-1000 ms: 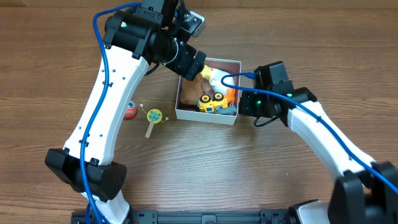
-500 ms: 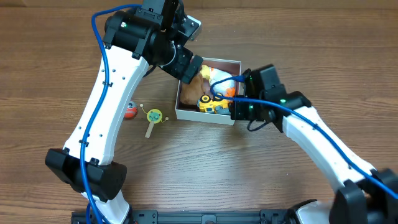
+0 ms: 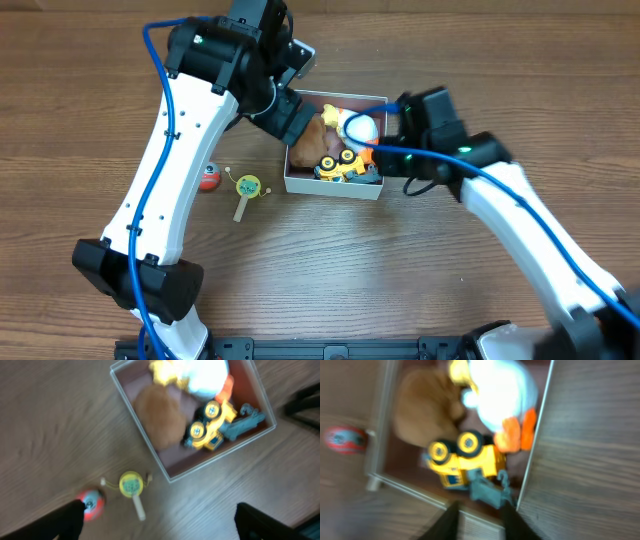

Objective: Pack container
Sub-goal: 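Grasp the red roly-poly toy with left gripper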

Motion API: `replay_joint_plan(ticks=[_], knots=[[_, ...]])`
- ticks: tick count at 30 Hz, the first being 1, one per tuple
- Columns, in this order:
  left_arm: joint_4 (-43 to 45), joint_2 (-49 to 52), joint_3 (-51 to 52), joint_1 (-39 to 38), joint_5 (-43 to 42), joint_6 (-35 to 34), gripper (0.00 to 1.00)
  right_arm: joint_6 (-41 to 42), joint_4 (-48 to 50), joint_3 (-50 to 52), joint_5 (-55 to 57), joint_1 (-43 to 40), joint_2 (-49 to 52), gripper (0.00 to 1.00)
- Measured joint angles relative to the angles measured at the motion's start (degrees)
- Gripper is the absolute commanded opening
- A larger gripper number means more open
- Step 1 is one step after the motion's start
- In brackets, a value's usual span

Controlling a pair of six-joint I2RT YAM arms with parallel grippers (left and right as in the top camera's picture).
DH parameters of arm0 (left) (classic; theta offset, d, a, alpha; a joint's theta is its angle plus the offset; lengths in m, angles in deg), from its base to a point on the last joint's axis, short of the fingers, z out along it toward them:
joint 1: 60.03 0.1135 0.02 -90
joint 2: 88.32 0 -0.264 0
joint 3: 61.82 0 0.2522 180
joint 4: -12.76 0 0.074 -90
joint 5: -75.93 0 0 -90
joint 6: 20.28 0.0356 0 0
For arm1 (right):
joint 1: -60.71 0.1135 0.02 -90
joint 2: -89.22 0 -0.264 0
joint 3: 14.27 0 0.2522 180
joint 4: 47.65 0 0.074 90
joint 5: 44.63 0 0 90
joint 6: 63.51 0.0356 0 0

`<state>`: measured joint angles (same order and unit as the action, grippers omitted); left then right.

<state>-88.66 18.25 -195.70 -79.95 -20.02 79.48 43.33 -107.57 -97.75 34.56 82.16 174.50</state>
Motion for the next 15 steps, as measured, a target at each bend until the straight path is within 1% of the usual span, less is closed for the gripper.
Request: replay_joint_plan(ticks=[1, 2, 3, 4, 5, 8, 10, 12, 14, 15], knots=[[-2.3, 0.0, 0.0, 0.8, 0.1, 0.1, 0.87, -0.3, -1.2, -1.2, 0.5, -0.7, -1.6, 0.73], [-4.2, 0.0, 0.0, 2.0, 0.2, 0.1, 0.82, -0.3, -3.4, -3.6, 1.3, -2.9, -5.4, 0.87], [-6.2, 0.0, 0.0, 3.9, 0.2, 0.3, 0.76, -0.3, -4.1, -4.7, 1.7, -5.0, -7.8, 0.91], [-7.8, 0.0, 0.0, 6.4, -0.5, 0.5, 0.75, -0.2, -4.9, -5.5, 2.3, -7.3, -10.0, 0.97], [-8.7, 0.0, 0.0, 8.1, -1.2, 0.7, 0.75, -0.3, -6.1, -6.0, 2.5, -9.8, -12.0, 1.0], [-8.7, -1.4, 1.2, 16.7, -7.5, 2.3, 0.76, 0.3, -10.4, -6.2, 3.5, -16.8, -15.2, 1.0], [-8.5, -4.1, 4.3, 20.8, -8.9, 2.6, 0.77, 0.7, -13.0, -6.1, 3.5, -20.3, -14.9, 1.0], [-7.1, -8.2, 9.9, 23.6, -9.2, 2.7, 0.79, 1.0, -14.6, -6.1, 3.5, -22.6, -14.3, 1.0], [0.1, -14.5, 21.2, 24.9, -9.0, 2.3, 0.83, 1.2, -15.3, -6.0, 3.5, -23.6, -14.2, 1.0], [1.8, -15.6, 24.7, 24.8, -8.7, 2.0, 0.87, 1.2, -15.4, -6.0, 3.5, -23.7, -14.2, 1.0]])
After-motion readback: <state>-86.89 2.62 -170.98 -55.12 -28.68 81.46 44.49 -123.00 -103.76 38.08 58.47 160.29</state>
